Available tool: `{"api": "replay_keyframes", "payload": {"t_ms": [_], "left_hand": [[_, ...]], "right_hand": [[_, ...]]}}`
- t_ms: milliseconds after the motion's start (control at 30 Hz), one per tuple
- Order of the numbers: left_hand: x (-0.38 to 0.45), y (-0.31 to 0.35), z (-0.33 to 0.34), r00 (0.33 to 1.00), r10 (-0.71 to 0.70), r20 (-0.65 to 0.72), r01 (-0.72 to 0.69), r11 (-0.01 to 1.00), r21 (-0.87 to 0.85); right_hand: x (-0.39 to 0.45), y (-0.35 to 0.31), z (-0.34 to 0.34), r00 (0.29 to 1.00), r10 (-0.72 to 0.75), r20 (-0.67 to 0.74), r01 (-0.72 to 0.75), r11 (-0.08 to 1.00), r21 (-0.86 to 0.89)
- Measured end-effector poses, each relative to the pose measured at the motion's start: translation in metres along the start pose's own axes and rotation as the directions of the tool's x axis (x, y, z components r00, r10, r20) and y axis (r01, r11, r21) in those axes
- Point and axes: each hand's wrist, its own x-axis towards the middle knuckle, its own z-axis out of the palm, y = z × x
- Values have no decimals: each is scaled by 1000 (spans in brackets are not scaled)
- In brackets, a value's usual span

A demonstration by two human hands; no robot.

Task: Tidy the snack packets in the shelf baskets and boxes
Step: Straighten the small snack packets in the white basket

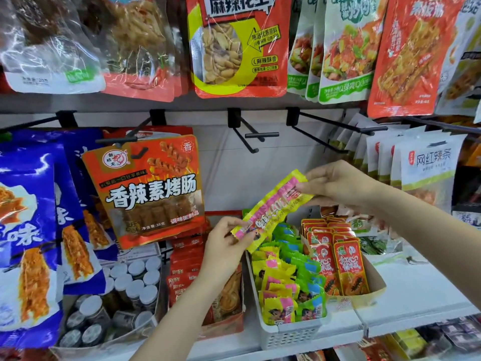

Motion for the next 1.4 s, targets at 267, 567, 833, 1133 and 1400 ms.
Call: {"api": "replay_keyframes", "payload": {"t_ms": [267, 567, 833, 1133, 1400], "left_hand": [[41, -26, -3, 975, 34, 219, -158, 798, 582], [56, -40, 25, 932, -65, 357, -226, 667, 710], [41, -50, 6, 912, -16, 411, -269, 733, 625], [38, -57, -3, 927, -30, 374, -184, 832, 524], [38, -61, -5, 922, 69, 380, -267, 826, 497]], "right_hand": [[12, 20, -14, 833, -268, -485, 100, 934, -344], [23, 33, 8, 812, -348, -468, 198, 919, -340], [48, 44, 53, 920, -389, -42, 244, 656, -714], [92, 62, 95, 995, -92, -41, 8, 476, -879], [84, 72, 96, 994, -56, -92, -43, 573, -818]]}}
